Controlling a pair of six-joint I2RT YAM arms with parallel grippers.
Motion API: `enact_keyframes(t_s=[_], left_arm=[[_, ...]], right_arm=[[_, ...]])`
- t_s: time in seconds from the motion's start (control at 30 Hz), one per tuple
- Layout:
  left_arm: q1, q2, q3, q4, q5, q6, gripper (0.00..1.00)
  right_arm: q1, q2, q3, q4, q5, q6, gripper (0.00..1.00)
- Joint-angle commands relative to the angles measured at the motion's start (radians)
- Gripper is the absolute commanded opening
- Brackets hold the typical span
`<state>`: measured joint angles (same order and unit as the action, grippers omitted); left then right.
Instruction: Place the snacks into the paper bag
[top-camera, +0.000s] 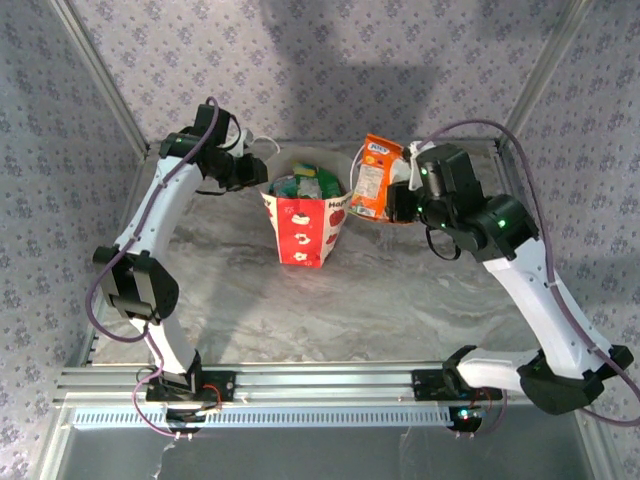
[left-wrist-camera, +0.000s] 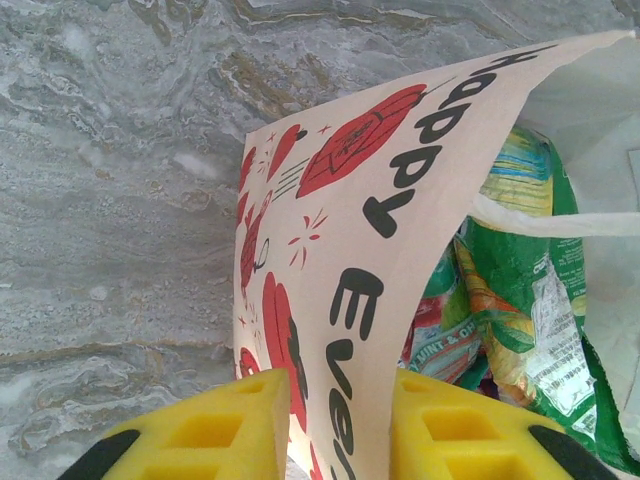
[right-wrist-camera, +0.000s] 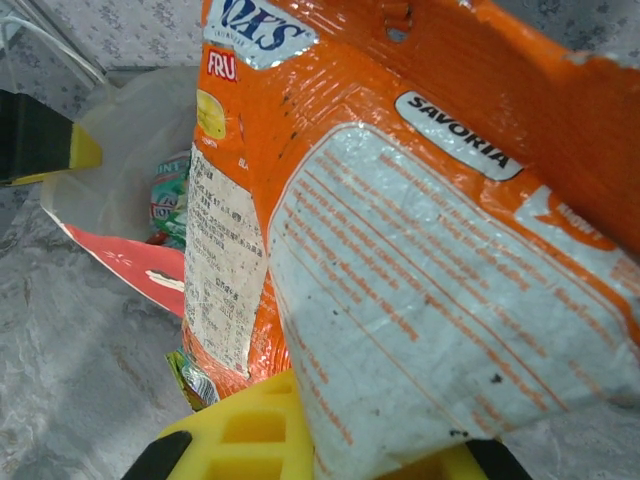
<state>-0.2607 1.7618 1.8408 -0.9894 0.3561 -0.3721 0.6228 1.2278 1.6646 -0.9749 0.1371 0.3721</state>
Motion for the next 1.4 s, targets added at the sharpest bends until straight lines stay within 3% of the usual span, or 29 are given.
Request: enact_keyframes(t_s=[0.0, 0.43, 1.37], left_arm=[[0.01, -0.041, -0.008, 0.017, 0.021, -0.011, 0.29], [0.014, -0.051, -0.023, 0.04, 0.043, -0.018, 0.29], [0.038, -0.07, -0.069, 0.067, 0.051, -0.019, 0.29]], right_arm=[[0.015, 0.015, 0.06, 0.066, -0.03, -0.022, 0.0], [0.063, 0.185, 0.208, 0.153, -0.099, -0.083, 0.0], [0.079, 0.524, 0.535, 0.129, -0.181, -0.131, 0.0]])
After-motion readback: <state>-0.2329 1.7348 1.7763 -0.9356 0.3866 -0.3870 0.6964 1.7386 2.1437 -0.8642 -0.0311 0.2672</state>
